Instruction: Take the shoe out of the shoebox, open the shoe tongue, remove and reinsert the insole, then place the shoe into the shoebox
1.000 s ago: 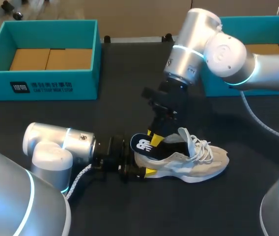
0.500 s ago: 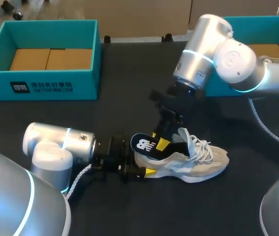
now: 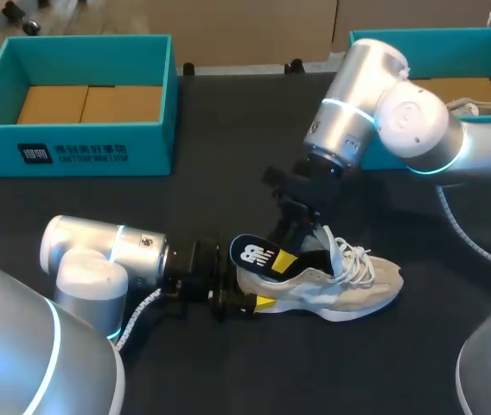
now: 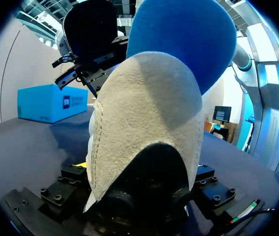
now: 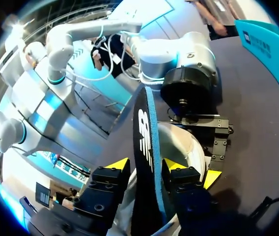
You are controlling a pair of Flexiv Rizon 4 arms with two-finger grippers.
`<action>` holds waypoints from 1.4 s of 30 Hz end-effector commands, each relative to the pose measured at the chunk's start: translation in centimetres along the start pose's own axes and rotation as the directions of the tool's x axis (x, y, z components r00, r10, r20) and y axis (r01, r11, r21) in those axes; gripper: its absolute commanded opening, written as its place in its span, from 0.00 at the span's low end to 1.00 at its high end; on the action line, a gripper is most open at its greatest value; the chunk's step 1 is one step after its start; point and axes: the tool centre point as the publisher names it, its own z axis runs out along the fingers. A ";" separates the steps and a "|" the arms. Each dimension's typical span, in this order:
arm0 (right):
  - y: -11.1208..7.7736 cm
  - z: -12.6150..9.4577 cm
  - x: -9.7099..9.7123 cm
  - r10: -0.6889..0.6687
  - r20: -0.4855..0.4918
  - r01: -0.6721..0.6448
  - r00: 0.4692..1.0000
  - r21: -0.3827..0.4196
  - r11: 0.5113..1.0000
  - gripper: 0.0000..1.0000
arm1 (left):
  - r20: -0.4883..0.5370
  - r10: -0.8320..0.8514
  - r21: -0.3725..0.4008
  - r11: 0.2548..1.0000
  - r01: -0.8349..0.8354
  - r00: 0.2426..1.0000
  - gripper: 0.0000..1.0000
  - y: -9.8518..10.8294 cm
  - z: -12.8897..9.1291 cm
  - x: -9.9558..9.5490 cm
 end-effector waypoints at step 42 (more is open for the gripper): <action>10.7 -4.6 0.1 -0.334 0.102 0.345 0.937 -0.114 0.932 0.00 | 0.002 0.000 0.000 1.000 0.000 1.000 0.00 0.0 0.1 0.1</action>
